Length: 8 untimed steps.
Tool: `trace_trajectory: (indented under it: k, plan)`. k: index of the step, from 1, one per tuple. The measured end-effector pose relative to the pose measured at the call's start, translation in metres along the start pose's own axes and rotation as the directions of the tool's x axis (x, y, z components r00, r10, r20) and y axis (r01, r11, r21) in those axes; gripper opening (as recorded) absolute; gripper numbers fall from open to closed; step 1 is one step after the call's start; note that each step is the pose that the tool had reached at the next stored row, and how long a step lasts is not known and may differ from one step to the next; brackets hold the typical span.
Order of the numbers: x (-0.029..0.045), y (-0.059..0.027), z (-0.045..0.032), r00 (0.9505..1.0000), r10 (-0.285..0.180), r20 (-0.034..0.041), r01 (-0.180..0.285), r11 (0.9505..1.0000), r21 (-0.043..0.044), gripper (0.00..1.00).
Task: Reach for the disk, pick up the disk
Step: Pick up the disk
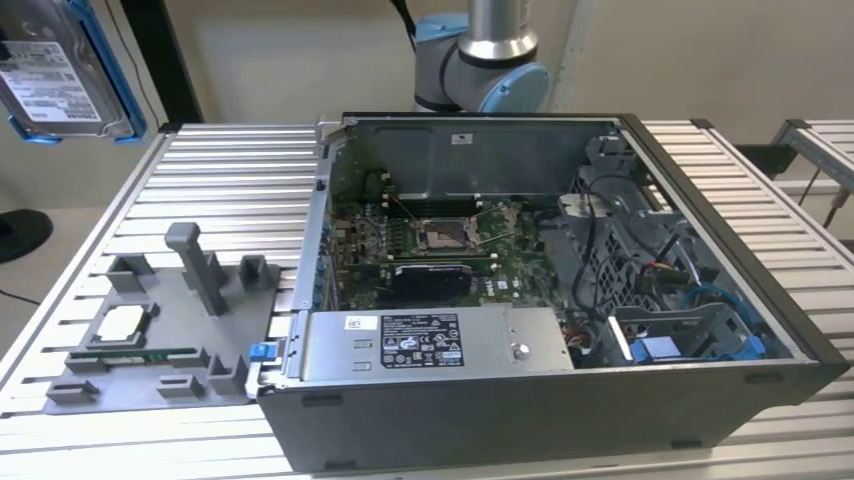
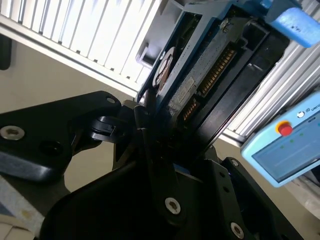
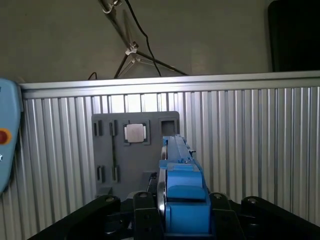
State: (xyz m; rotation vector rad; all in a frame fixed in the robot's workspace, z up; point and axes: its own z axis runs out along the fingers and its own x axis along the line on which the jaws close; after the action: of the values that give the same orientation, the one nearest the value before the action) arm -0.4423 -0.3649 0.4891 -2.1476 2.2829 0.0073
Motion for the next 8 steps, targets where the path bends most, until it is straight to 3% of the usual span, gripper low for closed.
trace_trajectory:
  k: [3,8]
  plan:
    - [0.0,0.0,-0.0018,1.0,0.0,0.0003,0.0,1.0,0.0001,0.0]
    - [0.0,-0.0007,-0.0018,1.0,0.0,0.007,0.0,1.0,-0.0001,0.0]
